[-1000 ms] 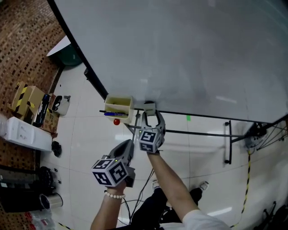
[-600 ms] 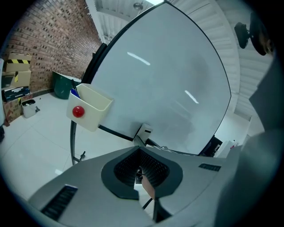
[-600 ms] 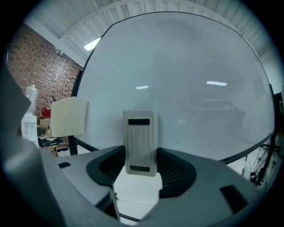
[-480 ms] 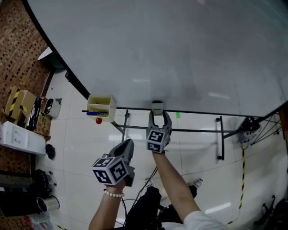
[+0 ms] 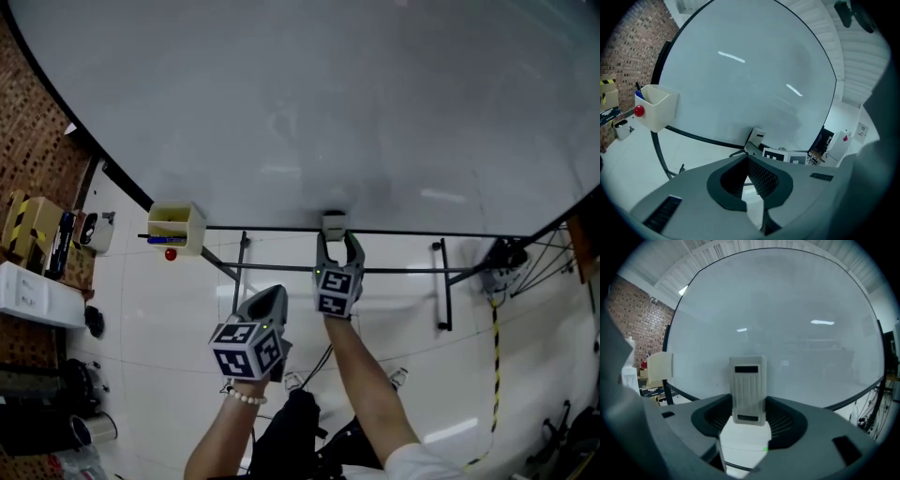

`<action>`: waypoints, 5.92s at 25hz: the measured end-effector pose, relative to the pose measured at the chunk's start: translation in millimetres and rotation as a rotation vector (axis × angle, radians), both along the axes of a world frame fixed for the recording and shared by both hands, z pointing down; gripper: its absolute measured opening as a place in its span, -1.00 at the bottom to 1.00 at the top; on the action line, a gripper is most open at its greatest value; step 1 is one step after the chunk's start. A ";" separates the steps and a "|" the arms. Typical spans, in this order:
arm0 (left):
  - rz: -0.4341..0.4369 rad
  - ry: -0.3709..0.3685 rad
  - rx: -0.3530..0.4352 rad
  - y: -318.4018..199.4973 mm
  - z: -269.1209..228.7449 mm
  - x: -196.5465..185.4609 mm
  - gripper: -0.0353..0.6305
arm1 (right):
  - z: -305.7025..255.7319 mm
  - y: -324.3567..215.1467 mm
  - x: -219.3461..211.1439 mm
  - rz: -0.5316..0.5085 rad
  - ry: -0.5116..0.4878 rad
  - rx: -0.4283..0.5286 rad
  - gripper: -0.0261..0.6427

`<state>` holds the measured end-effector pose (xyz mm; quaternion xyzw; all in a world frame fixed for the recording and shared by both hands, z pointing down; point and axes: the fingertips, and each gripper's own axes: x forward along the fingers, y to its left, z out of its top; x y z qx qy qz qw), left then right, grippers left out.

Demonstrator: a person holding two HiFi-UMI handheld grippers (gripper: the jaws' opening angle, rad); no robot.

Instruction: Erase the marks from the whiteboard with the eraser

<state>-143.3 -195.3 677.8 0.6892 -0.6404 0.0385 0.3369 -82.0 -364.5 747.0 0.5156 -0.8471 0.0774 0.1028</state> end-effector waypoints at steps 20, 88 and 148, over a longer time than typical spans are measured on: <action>0.077 -0.028 -0.069 -75.5 10.5 168.6 -0.93 | 1.2 -53.3 179.8 0.023 -0.018 -0.121 -0.16; 0.131 0.018 0.073 -56.2 30.9 353.3 -0.93 | -36.9 -99.8 671.0 0.307 -0.277 0.065 -0.17; 0.316 0.147 0.235 366.1 -171.1 80.6 -0.93 | -232.9 528.3 219.3 0.108 -0.333 -0.154 -0.18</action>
